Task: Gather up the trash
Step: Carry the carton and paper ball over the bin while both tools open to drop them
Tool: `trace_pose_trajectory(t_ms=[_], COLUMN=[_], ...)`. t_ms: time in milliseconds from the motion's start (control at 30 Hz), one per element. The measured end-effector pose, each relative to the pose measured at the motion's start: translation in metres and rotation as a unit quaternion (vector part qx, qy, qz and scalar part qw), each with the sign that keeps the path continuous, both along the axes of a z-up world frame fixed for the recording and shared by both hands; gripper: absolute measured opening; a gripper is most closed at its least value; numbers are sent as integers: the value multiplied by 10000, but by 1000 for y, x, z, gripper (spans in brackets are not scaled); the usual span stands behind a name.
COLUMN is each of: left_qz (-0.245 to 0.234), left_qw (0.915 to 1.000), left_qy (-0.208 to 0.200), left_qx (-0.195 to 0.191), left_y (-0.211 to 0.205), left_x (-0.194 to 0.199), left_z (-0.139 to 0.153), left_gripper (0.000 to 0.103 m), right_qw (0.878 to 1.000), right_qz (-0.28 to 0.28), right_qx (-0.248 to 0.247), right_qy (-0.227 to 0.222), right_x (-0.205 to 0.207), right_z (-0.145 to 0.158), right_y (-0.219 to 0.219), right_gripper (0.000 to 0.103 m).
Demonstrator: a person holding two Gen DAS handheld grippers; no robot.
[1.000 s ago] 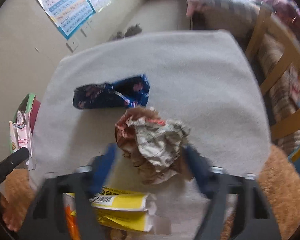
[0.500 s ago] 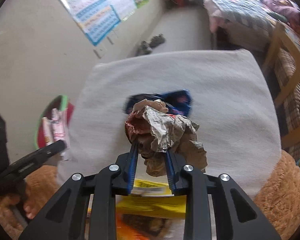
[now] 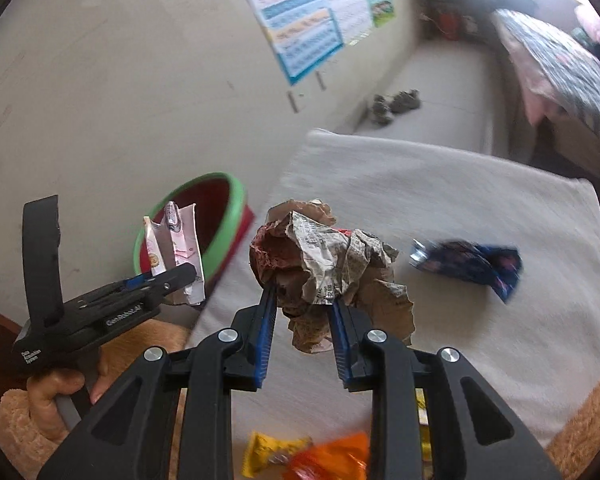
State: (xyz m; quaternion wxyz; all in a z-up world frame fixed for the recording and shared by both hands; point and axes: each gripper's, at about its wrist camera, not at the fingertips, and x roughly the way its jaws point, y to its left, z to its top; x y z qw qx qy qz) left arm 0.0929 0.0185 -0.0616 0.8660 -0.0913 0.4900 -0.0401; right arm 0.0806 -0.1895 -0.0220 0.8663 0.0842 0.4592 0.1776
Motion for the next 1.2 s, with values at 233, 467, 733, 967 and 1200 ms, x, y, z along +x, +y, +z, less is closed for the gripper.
trace_pose_trajectory(t_ms=[233,467,733,967,1200], left_qz=[429,771,1052,1089,1225], left_qw=[9988,9960,9927,9922,9906], left_qy=[6,39,378,465,455], left_qx=[221,461,442,390,414], left_y=[43,74,97,108,118], left_x=[9,17,29,34,44], left_z=[-2,-4,-21,-27,-31], left_gripper=[42,42,42,42,43], right_qw=[9983,9958,9920,9901,9907], right_qz=[417,777,1224,1332,1286], right_qx=[-326,-377,-290,-431,-454], right_qy=[-261,-289,-133,-101,3], right_x=[15,35,67,81,89], right_z=[10,8,1,-8,-15], right_y=[54,91,134,159,167], right_gripper=[26,26,27,27,29])
